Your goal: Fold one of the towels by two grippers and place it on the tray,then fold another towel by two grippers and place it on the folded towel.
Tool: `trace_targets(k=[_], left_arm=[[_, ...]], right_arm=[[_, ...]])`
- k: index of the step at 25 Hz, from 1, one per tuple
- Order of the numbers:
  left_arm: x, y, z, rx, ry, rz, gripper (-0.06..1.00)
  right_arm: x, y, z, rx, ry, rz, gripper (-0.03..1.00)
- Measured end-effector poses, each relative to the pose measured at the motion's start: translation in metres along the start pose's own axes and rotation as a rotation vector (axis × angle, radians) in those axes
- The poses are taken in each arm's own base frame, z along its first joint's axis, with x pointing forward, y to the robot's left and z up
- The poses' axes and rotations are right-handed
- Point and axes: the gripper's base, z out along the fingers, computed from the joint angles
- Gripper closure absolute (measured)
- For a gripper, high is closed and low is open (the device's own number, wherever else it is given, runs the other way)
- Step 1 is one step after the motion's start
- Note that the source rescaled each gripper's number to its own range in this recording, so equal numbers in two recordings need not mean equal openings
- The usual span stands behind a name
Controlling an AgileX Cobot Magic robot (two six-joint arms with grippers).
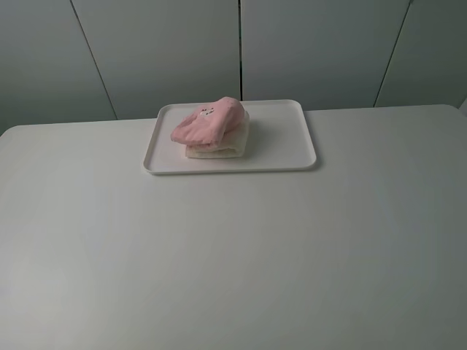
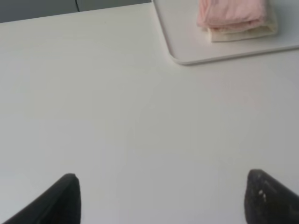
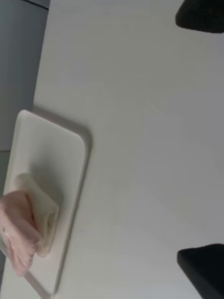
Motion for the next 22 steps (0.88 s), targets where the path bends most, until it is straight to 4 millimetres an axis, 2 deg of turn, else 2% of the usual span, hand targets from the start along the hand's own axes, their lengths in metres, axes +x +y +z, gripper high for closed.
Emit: trace_targets(k=[3, 12, 22], left_arm=[[-0.0002, 0.0006, 0.0006, -0.006, -0.003, 0.002, -0.02], [0.0008, 0.008, 0.008, -0.078, -0.027, -0.047, -0.02], [0.0007, 0.0063, 0.0085, -0.059, -0.03, -0.09, -0.02]], right_arm=[[0.0012, 0.0031, 0.0055, -0.033, -0.013, -0.01, -0.01], [0.0005, 0.0034, 0.0053, -0.036, -0.026, 0.003, -0.01], [0.0005, 0.0036, 0.0053, -0.039, -0.026, 0.004, -0.01]])
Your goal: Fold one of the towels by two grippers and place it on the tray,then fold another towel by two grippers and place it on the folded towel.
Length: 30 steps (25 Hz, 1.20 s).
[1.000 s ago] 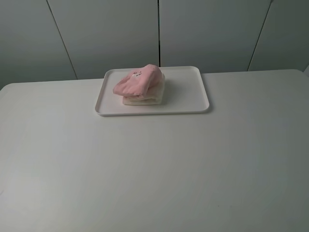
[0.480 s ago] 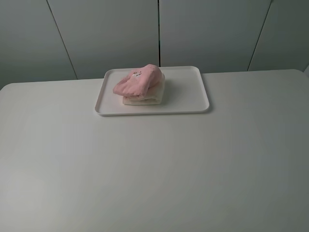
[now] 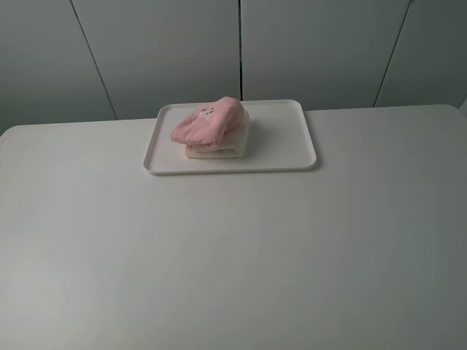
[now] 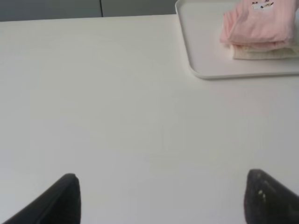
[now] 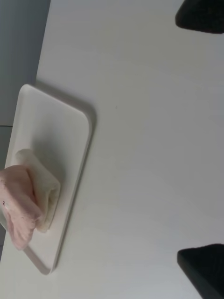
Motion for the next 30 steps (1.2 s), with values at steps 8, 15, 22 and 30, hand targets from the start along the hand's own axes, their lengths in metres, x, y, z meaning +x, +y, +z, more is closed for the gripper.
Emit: trace_targets(k=[8, 15, 22, 30], left_arm=[[-0.0001, -0.0007, 0.0002, -0.021, -0.002, -0.017, -0.02], [-0.0004, -0.0014, 0.0008, -0.107, -0.009, -0.062, -0.02], [-0.0006, -0.0014, 0.0008, -0.109, -0.011, -0.063, -0.02], [-0.0007, -0.0014, 0.0008, -0.109, -0.011, -0.052, -0.02]], right_arm=[[-0.0001, 0.0011, 0.0003, 0.125, -0.002, 0.068, -0.01], [-0.0005, 0.003, 0.0011, 0.343, -0.006, 0.187, -0.01], [-0.0006, 0.0032, 0.0012, 0.365, -0.006, 0.199, -0.01], [-0.0006, 0.0032, 0.0012, 0.365, -0.006, 0.199, -0.01]])
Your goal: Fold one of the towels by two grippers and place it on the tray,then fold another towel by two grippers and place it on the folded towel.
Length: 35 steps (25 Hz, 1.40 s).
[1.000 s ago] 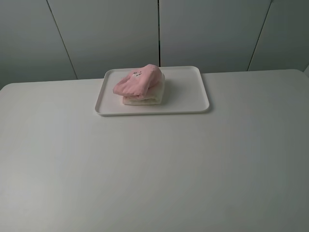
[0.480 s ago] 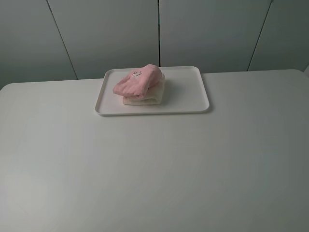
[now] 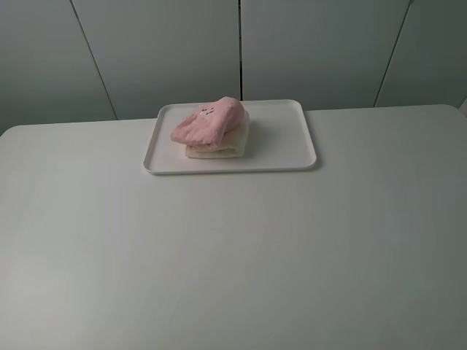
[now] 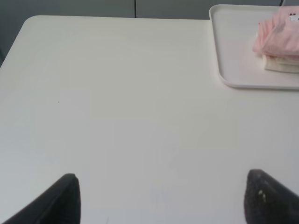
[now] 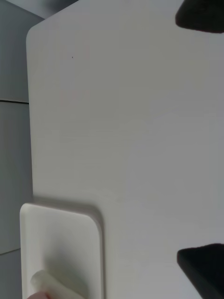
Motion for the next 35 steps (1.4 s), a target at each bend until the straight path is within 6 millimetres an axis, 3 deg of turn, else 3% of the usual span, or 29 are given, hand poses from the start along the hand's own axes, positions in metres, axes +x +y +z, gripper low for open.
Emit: trace_targets(k=[35], left_arm=[[0.0, -0.0001, 0.0, 0.002, 0.0, -0.005, -0.03]], right_arm=[[-0.0001, 0.0061, -0.0002, -0.067, -0.001, 0.017, -0.01]])
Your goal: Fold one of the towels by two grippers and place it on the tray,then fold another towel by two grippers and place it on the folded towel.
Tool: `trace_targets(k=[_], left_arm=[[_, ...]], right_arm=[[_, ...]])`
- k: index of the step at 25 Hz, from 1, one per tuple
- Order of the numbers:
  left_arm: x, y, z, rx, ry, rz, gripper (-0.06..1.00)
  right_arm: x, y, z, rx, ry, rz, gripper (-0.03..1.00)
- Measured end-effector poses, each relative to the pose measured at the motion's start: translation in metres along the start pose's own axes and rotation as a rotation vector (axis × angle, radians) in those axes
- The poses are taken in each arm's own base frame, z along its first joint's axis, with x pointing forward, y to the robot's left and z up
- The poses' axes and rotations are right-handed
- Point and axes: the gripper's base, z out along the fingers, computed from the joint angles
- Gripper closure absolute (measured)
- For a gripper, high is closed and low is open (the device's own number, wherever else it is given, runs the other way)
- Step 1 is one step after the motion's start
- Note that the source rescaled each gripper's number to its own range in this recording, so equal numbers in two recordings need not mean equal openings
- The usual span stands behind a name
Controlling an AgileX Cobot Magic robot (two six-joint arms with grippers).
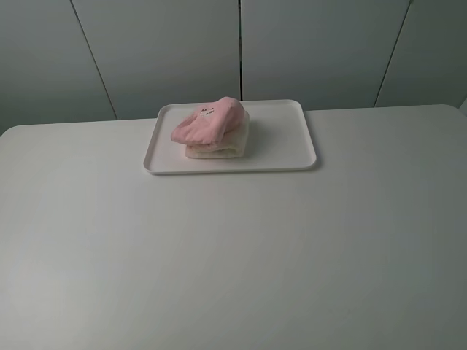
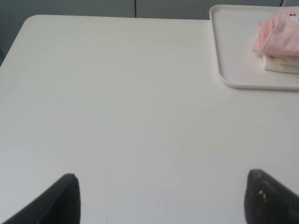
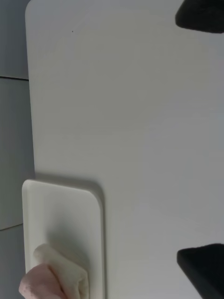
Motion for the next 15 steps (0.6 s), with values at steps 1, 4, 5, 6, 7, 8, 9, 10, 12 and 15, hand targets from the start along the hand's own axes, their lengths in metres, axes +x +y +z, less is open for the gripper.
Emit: trace_targets(k=[1, 4, 5, 6, 7, 8, 9, 10, 12, 15], left_arm=[[0.0, 0.0, 0.0, 0.0, 0.0, 0.0, -0.03], [0.0, 0.0, 0.0, 0.0, 0.0, 0.0, -0.03], [0.0, 0.0, 0.0, 0.0, 0.0, 0.0, -0.03], [0.0, 0.0, 0.0, 0.0, 0.0, 0.0, -0.03], [0.0, 0.0, 0.0, 0.0, 0.0, 0.0, -0.03], [0.0, 0.0, 0.0, 0.0, 0.0, 0.0, -0.03], [0.0, 0.0, 0.0, 0.0, 0.0, 0.0, -0.03], [0.0, 0.0, 0.0, 0.0, 0.0, 0.0, -0.03], [0.0, 0.0, 0.0, 0.0, 0.0, 0.002, -0.03], [0.0, 0.0, 0.0, 0.0, 0.0, 0.002, -0.03]], right_arm=[[0.0, 0.0, 0.0, 0.0, 0.0, 0.0, -0.01], [0.0, 0.0, 0.0, 0.0, 0.0, 0.0, -0.01], [0.0, 0.0, 0.0, 0.0, 0.0, 0.0, -0.01], [0.0, 0.0001, 0.0, -0.001, 0.0, 0.001, -0.01], [0.0, 0.0001, 0.0, -0.001, 0.0, 0.001, -0.01], [0.0, 0.0001, 0.0, -0.001, 0.0, 0.001, -0.01], [0.0, 0.0001, 0.0, -0.001, 0.0, 0.001, -0.01], [0.0, 0.0001, 0.0, -0.001, 0.0, 0.001, -0.01], [0.0, 0.0001, 0.0, -0.001, 0.0, 0.001, -0.01], [0.0, 0.0001, 0.0, -0.001, 0.0, 0.001, -0.01]])
